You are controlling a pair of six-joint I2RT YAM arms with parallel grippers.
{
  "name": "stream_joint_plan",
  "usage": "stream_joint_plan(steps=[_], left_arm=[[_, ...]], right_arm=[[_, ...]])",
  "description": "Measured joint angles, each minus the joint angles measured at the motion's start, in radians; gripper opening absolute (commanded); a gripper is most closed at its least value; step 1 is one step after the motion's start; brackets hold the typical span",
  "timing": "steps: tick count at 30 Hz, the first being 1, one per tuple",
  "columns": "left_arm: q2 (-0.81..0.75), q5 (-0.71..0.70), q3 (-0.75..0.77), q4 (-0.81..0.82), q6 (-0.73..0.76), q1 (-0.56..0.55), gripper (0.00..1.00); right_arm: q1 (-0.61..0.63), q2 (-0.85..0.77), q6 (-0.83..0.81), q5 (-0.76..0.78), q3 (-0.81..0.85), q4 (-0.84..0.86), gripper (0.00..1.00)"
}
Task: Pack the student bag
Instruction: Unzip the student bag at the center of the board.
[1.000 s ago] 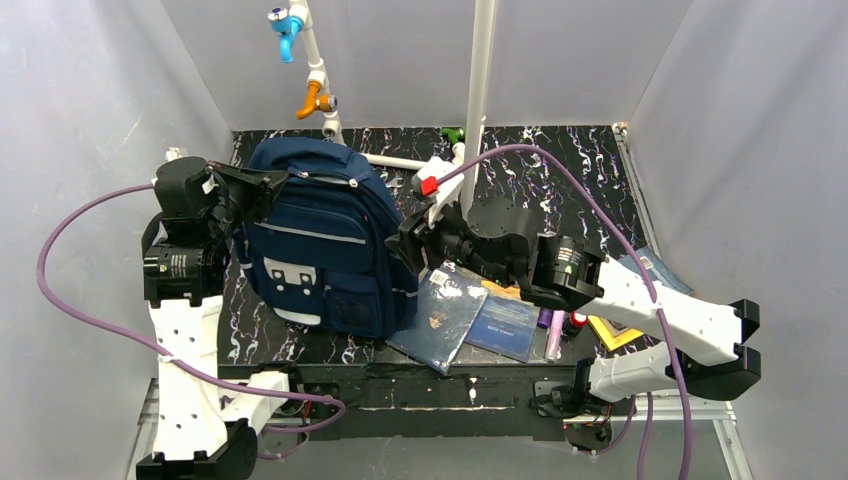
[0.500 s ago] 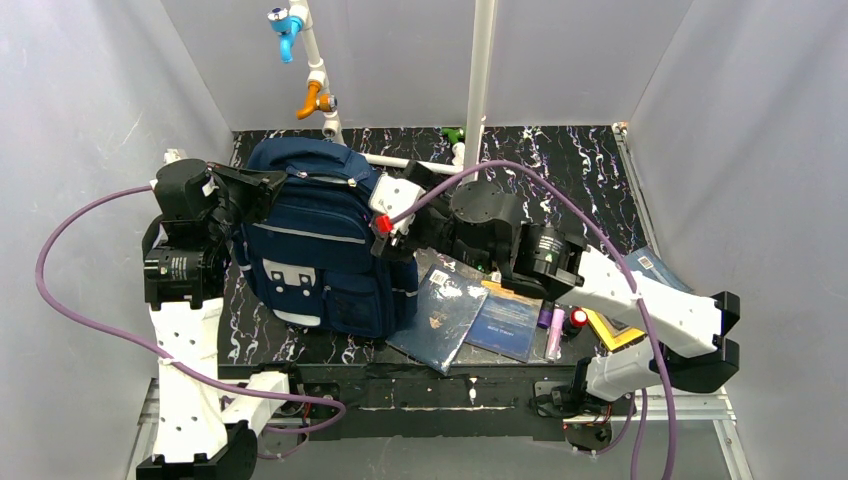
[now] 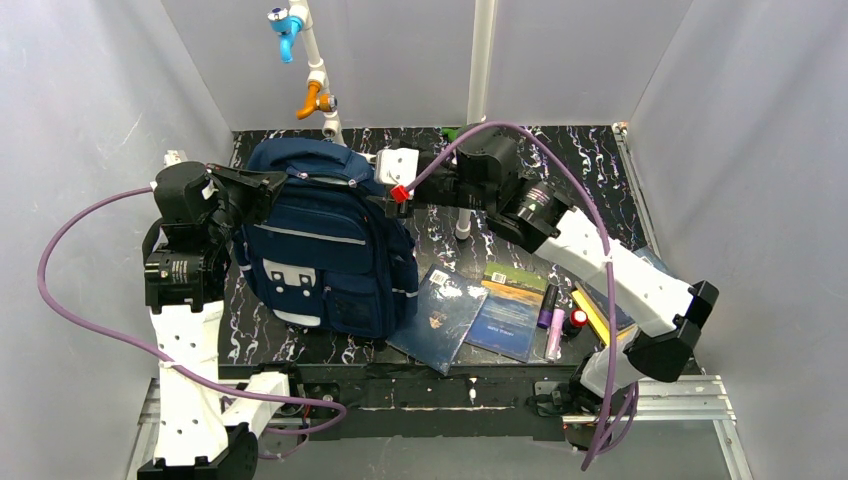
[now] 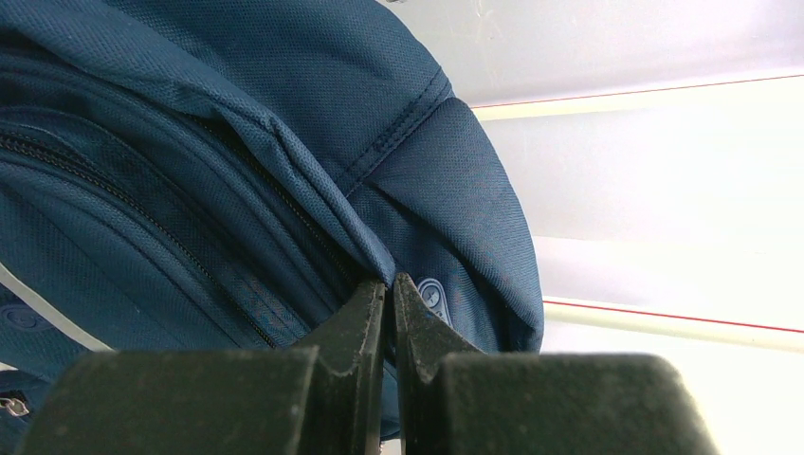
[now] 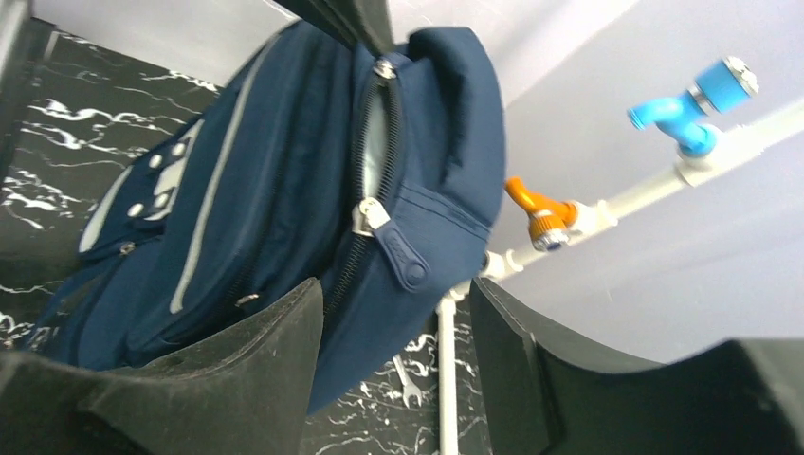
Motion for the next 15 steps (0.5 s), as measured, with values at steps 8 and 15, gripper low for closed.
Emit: stream_joint_plan(steps=[8,15], left_arm=[[0.000,0.007,0.000,0.000,0.000,0.000,0.00],[0.000,0.008,0.000,0.000,0.000,0.000,0.00]], right_arm=[[0.002,0.028,0.017,-0.109,0.003,0.031,0.69],[0.000,0.066,0.019,-0.121,0.025,0.050,0.62]])
